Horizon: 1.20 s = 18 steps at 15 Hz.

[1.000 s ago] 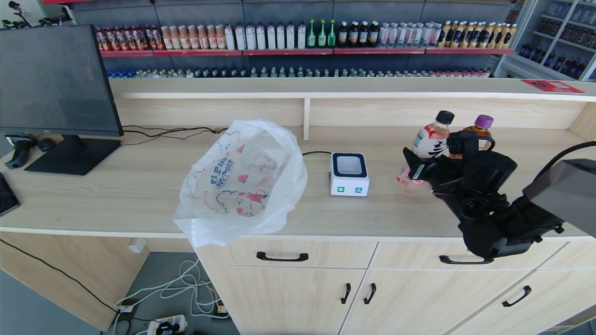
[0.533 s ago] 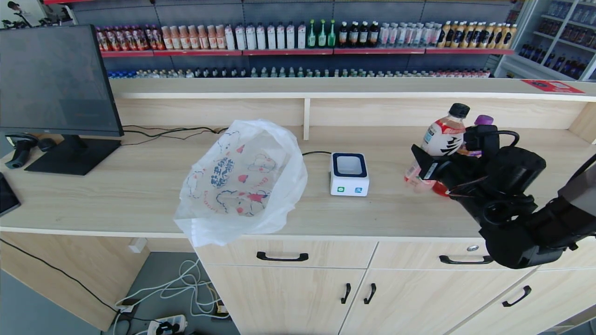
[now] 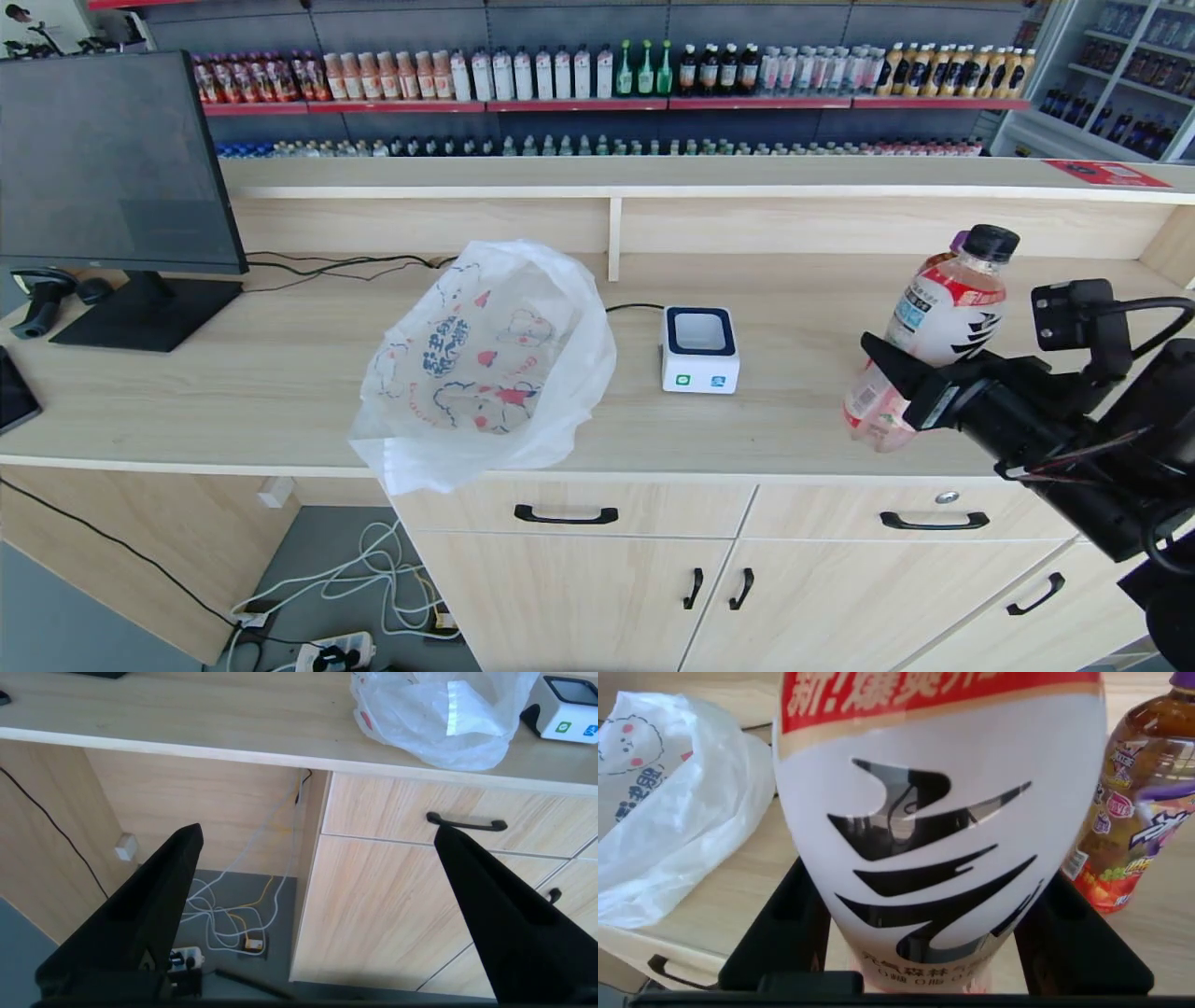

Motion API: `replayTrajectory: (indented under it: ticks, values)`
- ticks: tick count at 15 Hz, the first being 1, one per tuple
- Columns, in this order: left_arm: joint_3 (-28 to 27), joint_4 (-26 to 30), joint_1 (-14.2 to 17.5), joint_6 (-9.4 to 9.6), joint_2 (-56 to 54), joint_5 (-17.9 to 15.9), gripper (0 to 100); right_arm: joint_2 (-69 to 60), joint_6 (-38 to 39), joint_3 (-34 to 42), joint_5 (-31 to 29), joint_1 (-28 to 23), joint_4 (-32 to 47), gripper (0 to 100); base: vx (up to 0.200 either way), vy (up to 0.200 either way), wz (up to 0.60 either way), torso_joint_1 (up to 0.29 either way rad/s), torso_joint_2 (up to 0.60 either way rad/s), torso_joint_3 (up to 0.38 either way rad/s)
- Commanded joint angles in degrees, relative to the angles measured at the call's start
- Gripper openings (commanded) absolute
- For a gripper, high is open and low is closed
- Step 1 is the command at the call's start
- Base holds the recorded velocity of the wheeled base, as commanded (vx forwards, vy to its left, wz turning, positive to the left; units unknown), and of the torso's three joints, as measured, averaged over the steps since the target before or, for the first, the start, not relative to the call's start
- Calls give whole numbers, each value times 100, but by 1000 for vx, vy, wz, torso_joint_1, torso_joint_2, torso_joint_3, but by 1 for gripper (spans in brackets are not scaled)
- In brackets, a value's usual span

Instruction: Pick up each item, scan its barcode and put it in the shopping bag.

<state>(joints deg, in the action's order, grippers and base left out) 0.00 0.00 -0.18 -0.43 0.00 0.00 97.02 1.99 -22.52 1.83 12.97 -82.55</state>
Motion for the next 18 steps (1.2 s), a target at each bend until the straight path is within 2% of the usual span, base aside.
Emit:
replayTrajectory:
  ticks: [1, 3, 5, 10, 12, 15, 18]
  values:
    - [0, 0, 1, -1, 0, 0, 100, -1151, -23, 828, 265, 30, 3, 0, 0, 0, 0, 0, 0, 0]
    - [0, 0, 1, -1, 0, 0, 100, -1854, -23, 1469, 406, 21, 38, 0, 0, 0, 0, 0, 0, 0]
    - [0, 0, 1, -1, 0, 0, 100, -2460, -23, 1663, 406, 12, 152, 0, 0, 0, 0, 0, 0, 0]
    - [0, 0, 1, -10, 0, 0, 100, -2909, -32, 1513, 547, 39, 275, 0, 0, 0, 0, 0, 0, 0]
    - [0, 0, 1, -10, 0, 0, 100, -2838, 276, 1478, 722, 118, 240, 0, 0, 0, 0, 0, 0, 0]
    - [0, 0, 1, -10, 0, 0, 100, -2662, 698, 1302, 705, 619, 205, 0, 0, 0, 0, 0, 0, 0]
    - [0, 0, 9, -10, 0, 0, 100, -2126, 1375, 1074, 863, 1278, -200, 0, 0, 0, 0, 0, 0, 0]
